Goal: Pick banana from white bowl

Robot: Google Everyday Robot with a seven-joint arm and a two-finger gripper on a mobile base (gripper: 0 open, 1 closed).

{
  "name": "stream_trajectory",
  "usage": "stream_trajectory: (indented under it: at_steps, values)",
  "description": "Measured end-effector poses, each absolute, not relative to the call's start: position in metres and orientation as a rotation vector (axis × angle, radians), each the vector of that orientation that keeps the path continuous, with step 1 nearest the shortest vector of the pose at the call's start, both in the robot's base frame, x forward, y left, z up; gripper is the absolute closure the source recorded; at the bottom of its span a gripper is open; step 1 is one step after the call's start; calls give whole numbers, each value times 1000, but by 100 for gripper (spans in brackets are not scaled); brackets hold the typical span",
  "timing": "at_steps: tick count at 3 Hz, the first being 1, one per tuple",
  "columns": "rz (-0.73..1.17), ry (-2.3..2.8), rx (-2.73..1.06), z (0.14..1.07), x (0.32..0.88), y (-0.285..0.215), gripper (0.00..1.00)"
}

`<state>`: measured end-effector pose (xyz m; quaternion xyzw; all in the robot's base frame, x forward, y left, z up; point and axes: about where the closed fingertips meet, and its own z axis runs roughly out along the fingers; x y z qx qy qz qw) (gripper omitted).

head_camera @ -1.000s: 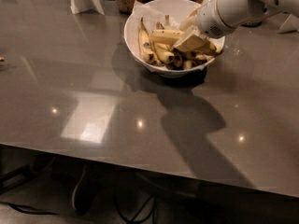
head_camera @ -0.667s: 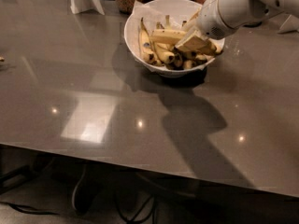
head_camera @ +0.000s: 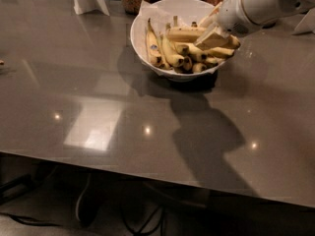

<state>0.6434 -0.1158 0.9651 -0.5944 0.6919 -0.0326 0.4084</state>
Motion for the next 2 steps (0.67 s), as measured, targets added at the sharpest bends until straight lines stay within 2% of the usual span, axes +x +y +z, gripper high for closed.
stream_trajectory:
  at_steps: [2]
  values:
    - [-4, 1626, -1476, 994, 614, -124, 100]
